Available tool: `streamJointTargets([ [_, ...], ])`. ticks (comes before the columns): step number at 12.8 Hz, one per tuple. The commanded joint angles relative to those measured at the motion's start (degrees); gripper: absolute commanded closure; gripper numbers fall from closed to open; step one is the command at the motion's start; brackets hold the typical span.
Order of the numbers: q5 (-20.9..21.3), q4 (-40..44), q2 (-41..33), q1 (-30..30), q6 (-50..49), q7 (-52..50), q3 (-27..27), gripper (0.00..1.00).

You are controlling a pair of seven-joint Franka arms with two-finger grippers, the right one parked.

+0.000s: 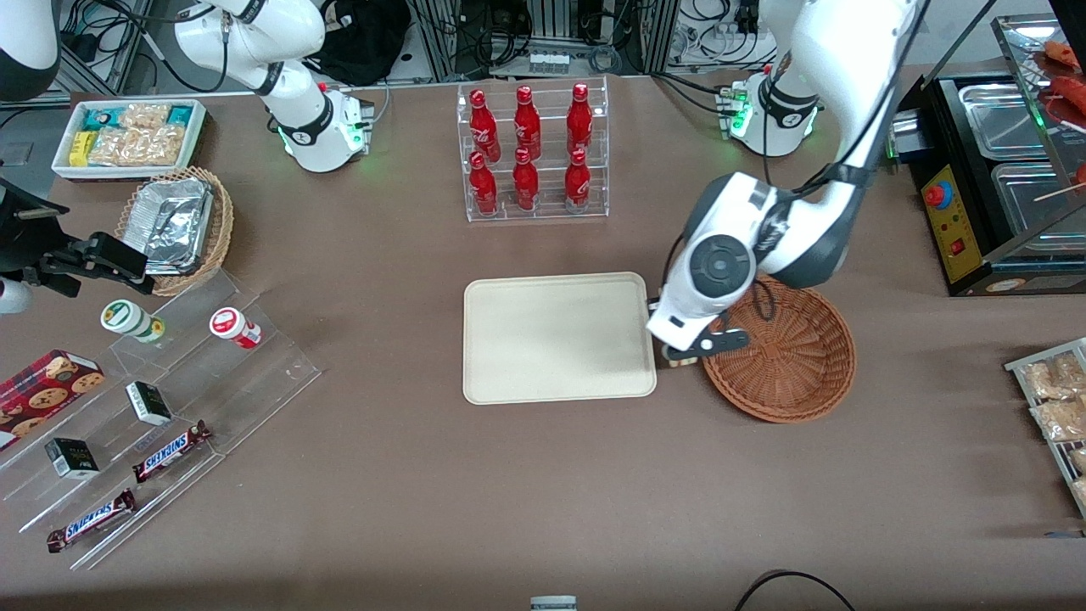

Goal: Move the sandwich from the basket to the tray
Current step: 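Lift the sandwich and carry it over the cream tray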

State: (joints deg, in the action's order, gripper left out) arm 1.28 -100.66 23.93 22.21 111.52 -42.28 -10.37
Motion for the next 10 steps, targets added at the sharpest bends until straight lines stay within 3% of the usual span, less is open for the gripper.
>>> streamJointTargets([
  [1, 0.47, 4.05, 4.18, 4.84, 2.81, -5.68, 0.62, 0.94],
  [6, 0.47, 12.06, 12.80, 11.87, 6.68, -14.74, 0.62, 0.94],
  [10, 0.39, 13.74, 15.53, 14.61, 9.67, -17.65, 0.53, 0.94],
])
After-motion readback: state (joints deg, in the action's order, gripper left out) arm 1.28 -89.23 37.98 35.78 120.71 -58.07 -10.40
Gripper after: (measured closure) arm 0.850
